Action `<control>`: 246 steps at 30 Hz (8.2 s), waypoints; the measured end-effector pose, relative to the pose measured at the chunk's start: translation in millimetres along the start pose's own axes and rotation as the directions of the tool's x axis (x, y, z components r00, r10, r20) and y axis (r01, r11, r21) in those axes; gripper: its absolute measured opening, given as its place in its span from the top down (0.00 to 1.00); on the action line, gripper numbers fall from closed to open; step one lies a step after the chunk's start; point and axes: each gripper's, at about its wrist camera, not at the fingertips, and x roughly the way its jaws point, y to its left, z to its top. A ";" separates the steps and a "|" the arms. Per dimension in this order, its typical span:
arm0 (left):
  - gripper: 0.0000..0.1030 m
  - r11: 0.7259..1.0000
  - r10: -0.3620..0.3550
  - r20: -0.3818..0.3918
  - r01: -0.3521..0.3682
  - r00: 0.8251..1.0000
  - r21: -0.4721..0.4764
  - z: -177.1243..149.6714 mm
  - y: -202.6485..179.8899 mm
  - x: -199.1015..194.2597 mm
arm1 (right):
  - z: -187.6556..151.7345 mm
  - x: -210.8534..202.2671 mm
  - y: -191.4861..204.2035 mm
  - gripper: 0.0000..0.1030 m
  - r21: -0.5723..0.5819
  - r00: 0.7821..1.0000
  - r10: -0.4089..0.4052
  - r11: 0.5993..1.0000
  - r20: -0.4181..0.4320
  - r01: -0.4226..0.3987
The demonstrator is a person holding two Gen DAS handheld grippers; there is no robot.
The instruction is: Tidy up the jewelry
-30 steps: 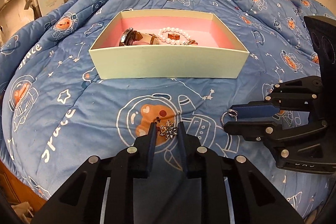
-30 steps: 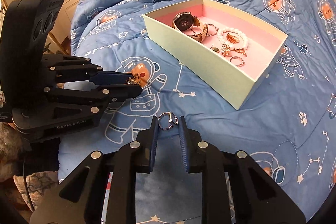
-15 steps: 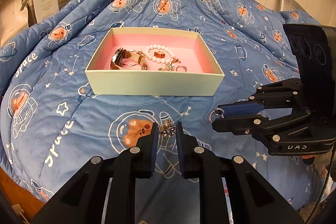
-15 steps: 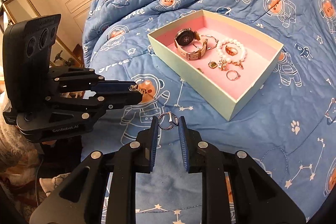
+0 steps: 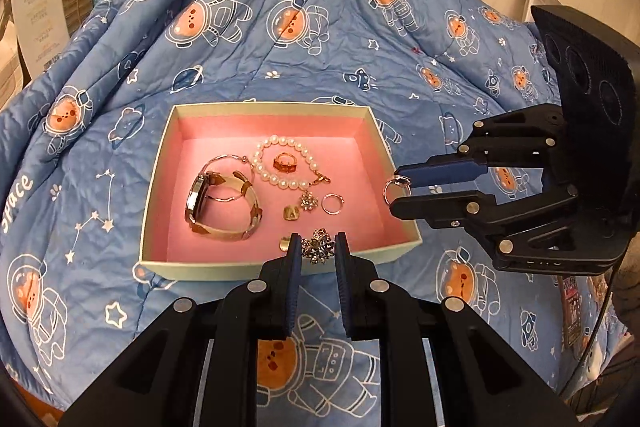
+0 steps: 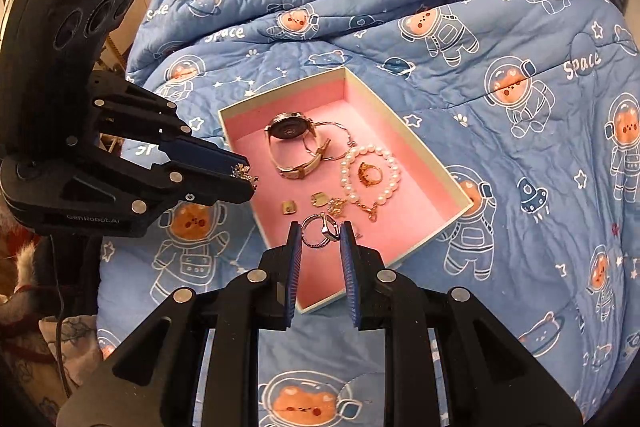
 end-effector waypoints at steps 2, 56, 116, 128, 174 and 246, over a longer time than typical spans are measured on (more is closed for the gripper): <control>0.84 0.999 -0.033 -0.049 0.032 0.998 -0.021 9.9 2.9 11.5 | 7.4 8.8 -6.9 0.80 -0.013 0.999 -0.011 1.000 -0.030 0.011; 0.40 0.999 -0.036 -0.056 0.036 0.998 -0.015 11.2 6.5 42.6 | 48.8 59.7 -62.1 0.57 0.043 0.984 -0.063 0.997 -0.167 0.071; 0.07 0.872 0.487 0.522 -0.366 0.700 -0.323 -243.0 -68.6 -174.7 | -176.8 -156.0 218.5 0.07 0.499 0.681 -0.589 0.787 0.435 0.362; 0.07 0.858 0.513 0.565 -0.404 0.646 -0.317 -246.6 -83.5 -182.1 | -188.4 -163.3 212.6 0.06 0.523 0.668 -0.587 0.785 0.458 0.331; 0.06 0.864 0.503 0.557 -0.405 0.661 -0.300 -244.7 -87.7 -174.3 | -187.8 -163.0 211.7 0.06 0.515 0.668 -0.585 0.788 0.460 0.336; 0.06 0.852 0.524 0.531 -0.405 0.666 -0.332 -251.4 -80.5 -175.2 | -191.7 -165.8 203.4 0.06 0.522 0.666 -0.597 0.779 0.446 0.348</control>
